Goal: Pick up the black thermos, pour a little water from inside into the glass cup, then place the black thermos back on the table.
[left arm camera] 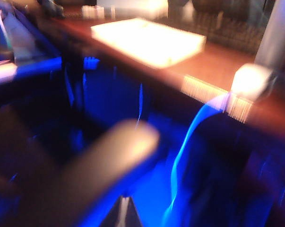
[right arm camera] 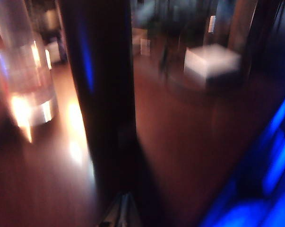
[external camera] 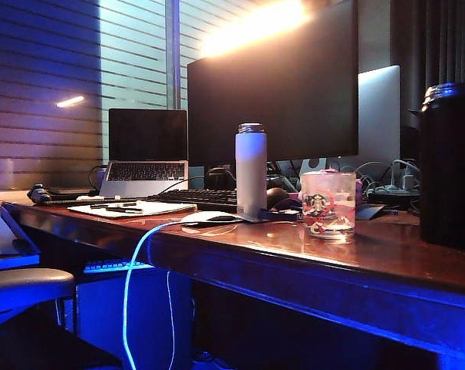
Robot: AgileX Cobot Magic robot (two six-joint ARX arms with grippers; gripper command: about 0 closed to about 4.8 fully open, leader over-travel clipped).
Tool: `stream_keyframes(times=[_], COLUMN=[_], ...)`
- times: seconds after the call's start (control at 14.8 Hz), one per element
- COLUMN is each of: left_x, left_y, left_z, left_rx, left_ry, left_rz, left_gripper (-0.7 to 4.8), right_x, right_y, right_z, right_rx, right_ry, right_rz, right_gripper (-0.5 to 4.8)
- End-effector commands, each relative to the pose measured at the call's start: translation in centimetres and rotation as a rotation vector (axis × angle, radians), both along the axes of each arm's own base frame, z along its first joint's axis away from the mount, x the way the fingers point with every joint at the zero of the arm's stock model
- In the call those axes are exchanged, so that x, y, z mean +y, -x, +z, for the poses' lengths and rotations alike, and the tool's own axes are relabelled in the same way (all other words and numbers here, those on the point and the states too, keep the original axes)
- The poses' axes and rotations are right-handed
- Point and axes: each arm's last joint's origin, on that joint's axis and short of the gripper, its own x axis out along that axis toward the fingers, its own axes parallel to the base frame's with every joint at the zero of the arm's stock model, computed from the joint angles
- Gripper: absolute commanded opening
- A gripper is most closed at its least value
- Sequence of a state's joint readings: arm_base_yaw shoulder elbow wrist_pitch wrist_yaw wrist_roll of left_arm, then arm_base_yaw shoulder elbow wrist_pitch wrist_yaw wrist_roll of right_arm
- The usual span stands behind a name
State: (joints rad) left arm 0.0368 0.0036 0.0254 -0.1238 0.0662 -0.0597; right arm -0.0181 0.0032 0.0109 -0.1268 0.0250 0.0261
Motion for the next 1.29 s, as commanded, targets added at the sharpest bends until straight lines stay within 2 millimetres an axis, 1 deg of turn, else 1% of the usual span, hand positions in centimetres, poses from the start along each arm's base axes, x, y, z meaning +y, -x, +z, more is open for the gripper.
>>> stream_keyframes(times=[0.07,0.14,0.2,0.27,0.34,0.41,0.47,0.54,0.61,0.68,0.74,0.81,0.95,1.02,1.15,1.29], left_x=[0.1,0.1,0.1,0.0,-0.3,-0.6,-0.8,-1.0,-1.7,-2.5,-3.9,-5.5,-8.5,-9.7,-10.9,-11.3], left_y=[1.1,0.9,0.1,-0.9,-2.9,-5.2,-7.6,-10.0,-12.4,-13.8,-15.0,-15.6,-15.8,-15.7,-15.5,-15.5], left_z=[6.6,8.7,11.2,13.3,16.0,18.1,19.8,21.1,22.1,22.5,22.7,22.7,22.6,22.4,22.0,21.9], left_rx=[-0.257,-0.273,-0.264,-0.243,-0.203,-0.153,-0.097,-0.040,0.017,0.064,0.110,0.144,0.245,0.274,0.310,0.309], left_ry=[0.015,0.015,0.011,0.006,-0.016,-0.038,-0.047,-0.040,-0.043,-0.073,-0.126,-0.175,-0.304,-0.351,-0.386,-0.409], left_rz=[0.057,0.063,0.048,-0.016,-0.134,-0.258,-0.384,-0.494,-0.612,-0.683,-0.755,-0.826,-0.834,-0.836,-0.836,-0.841], left_gripper=[-0.04,-0.04,-0.04,-0.04,-0.04,-0.04,-0.04,-0.04,-0.04,-0.04,-0.04,-0.05,-0.04,-0.04,-0.04,-0.04], right_x=[-0.1,-0.2,-0.3,-0.3,-0.3,-0.3,-0.3,-0.3,-0.4,-0.4,-0.4,-0.4,-0.5,-0.5,-0.4,-0.3], right_y=[0.5,0.8,1.0,0.9,0.6,0.1,-0.6,-1.4,-2.0,-2.6,-3.2,-3.9,-5.3,-5.9,-6.4,-6.5], right_z=[3.7,5.1,6.3,7.4,8.2,8.6,8.9,9.0,9.0,8.8,8.5,8.2,7.6,7.2,6.6,6.7], right_rx=[-0.182,-0.214,-0.233,-0.236,-0.221,-0.192,-0.150,-0.128,-0.125,-0.110,-0.084,-0.062,-0.018,0.007,0.049,0.031], right_ry=[-0.020,-0.023,-0.023,-0.021,-0.020,-0.015,-0.013,-0.013,-0.013,-0.012,-0.011,-0.009,0.017,0.018,0.017,0.013], right_rz=[-0.043,-0.070,-0.096,-0.114,-0.116,-0.115,-0.115,-0.113,-0.112,-0.113,-0.115,-0.118,-0.115,-0.115,-0.101,-0.079], right_gripper=[-0.01,-0.01,-0.01,-0.01,-0.01,-0.01,-0.01,-0.01,-0.01,-0.01,-0.01,-0.01,-0.01,-0.01,-0.01,-0.01])
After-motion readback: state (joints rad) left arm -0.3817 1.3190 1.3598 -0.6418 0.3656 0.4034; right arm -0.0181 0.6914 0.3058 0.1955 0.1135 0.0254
